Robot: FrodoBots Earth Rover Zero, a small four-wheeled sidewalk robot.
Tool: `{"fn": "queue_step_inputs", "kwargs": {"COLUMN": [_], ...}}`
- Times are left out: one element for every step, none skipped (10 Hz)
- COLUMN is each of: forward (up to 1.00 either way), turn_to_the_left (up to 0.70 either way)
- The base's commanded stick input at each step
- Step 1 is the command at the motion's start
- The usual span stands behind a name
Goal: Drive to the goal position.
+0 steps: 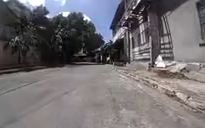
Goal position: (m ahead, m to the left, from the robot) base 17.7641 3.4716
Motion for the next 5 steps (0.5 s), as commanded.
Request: {"fn": "queue_step_inputs", "kwargs": {"forward": [0.85,0.85,0.85,0.85,0.85], "turn_to_the_left": [0.0,0.0,0.0,0.0,0.0]}}
